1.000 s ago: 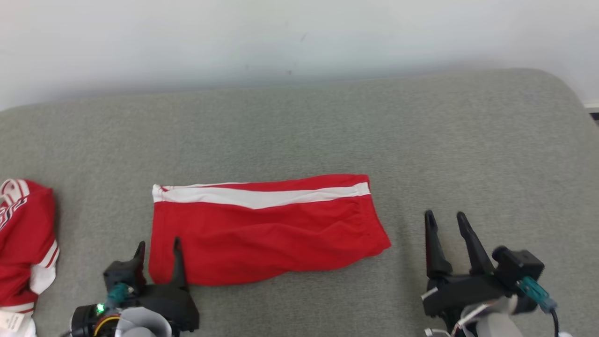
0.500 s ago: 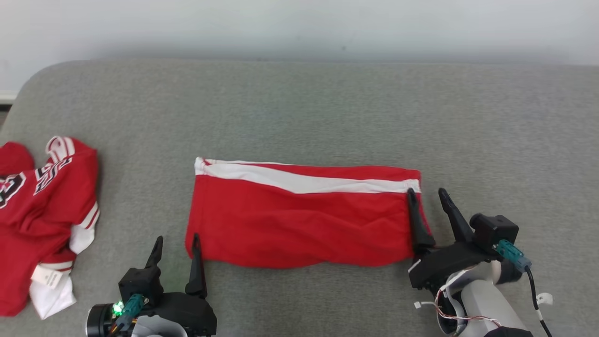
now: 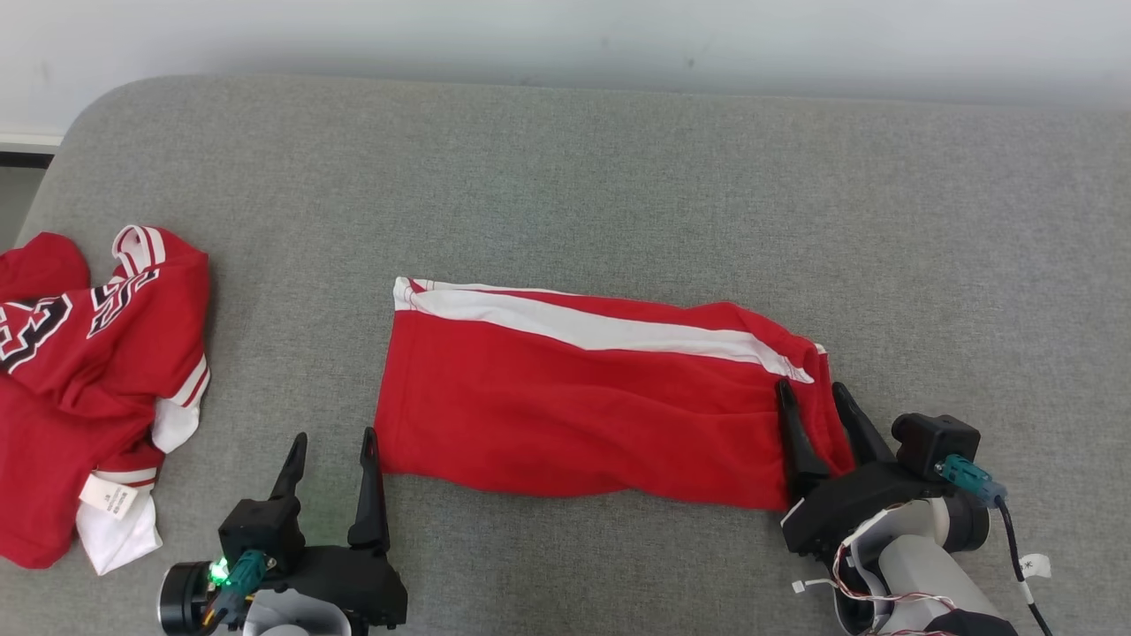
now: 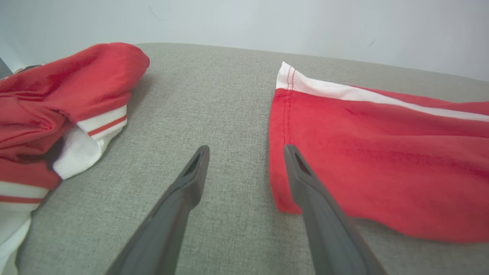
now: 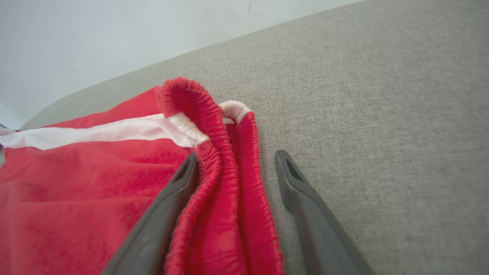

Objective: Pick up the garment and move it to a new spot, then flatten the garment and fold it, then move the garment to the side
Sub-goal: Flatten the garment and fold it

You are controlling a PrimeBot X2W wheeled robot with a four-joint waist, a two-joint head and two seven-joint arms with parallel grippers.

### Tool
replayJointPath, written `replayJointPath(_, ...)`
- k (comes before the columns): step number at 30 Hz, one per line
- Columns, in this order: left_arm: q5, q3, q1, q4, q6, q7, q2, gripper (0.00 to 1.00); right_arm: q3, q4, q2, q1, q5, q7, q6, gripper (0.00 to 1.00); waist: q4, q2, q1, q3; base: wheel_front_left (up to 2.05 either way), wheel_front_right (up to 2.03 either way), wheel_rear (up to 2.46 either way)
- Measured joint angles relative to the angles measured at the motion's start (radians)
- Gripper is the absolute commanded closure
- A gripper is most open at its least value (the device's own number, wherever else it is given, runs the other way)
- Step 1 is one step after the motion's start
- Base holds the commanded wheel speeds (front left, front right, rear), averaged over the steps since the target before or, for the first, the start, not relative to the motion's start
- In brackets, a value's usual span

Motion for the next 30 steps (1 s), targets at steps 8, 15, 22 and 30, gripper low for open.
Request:
replayJointPath(8,0.015,0.014,0.016,-0.022,-0.015,0.0,-0.003,0.0,0.035,-0.06,-0.042,0.012,0.107,0.004,0.0,1.0,-0.011,0.0001,0.0,-0.003,0.0,0.0,0.0)
replayJointPath(15,0.014,0.01,0.017,-0.018,-0.016,0.0,-0.003,0.0,0.005,-0.076,-0.105,0.016,0.157,0.005,0.0,1.0,-0.03,0.0001,0.0001,-0.017,0.0,0.0,0.0)
replayJointPath(22,0.014,-0.008,0.02,-0.006,-0.021,0.0,-0.003,0.0,0.097,-0.153,-0.131,-0.001,0.239,0.016,0.0,1.0,-0.05,0.0001,0.0001,-0.029,0.0,0.0,0.0)
replayJointPath(30,0.002,-0.058,0.021,0.01,-0.018,0.0,-0.003,0.0,0.311,-0.303,-0.093,-0.037,0.38,0.136,0.0,1.0,-0.036,0.0001,0.0,-0.039,0.0,0.0,0.0)
